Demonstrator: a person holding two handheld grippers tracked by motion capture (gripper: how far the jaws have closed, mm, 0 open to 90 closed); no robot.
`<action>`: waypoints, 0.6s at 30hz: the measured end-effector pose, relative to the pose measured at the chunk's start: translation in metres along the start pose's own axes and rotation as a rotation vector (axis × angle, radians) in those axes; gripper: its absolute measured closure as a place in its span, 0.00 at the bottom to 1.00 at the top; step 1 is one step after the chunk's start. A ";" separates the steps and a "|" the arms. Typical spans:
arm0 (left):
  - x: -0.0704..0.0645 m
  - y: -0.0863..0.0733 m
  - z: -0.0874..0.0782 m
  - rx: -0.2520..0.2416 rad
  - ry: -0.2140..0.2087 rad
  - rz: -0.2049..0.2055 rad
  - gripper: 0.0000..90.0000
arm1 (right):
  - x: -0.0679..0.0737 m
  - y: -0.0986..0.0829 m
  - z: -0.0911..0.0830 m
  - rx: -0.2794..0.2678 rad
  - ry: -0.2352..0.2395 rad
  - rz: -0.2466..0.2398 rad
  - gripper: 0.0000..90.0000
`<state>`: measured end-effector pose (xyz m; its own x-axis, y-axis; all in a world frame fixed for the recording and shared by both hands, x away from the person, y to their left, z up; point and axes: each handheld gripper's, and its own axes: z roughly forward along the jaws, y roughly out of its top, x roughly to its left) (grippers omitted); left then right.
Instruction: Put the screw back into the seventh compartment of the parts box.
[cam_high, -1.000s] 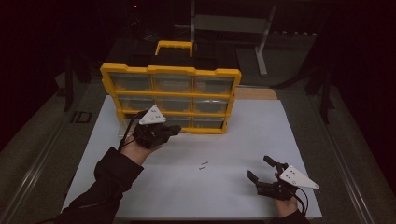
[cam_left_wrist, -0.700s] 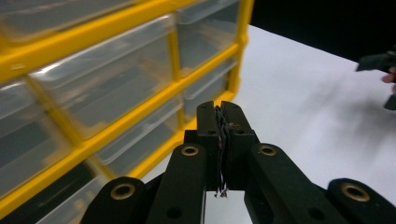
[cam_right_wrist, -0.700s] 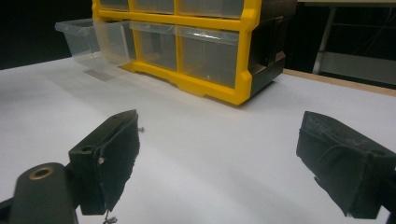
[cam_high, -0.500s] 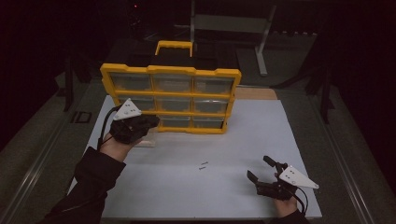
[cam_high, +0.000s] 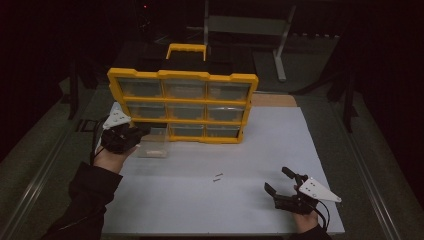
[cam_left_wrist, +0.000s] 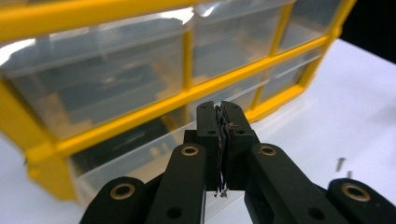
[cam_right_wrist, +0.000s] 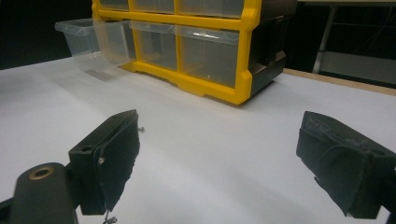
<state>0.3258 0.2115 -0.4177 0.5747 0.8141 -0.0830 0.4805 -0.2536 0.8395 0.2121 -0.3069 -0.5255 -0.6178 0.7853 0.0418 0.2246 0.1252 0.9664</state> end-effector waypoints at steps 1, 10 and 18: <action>0.002 -0.003 0.001 0.010 0.005 -0.004 0.96 | 0.000 0.000 0.000 0.000 0.001 -0.001 0.15; 0.007 -0.016 0.014 0.093 0.026 -0.027 0.96 | 0.000 0.000 0.000 -0.001 0.001 0.002 0.15; 0.007 -0.016 0.027 0.184 0.044 -0.044 0.96 | 0.000 0.000 0.000 -0.001 0.001 -0.001 0.15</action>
<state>0.3398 0.2070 -0.4466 0.5228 0.8477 -0.0905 0.6198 -0.3051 0.7230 0.2120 -0.3065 -0.5254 -0.6192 0.7842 0.0408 0.2231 0.1258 0.9666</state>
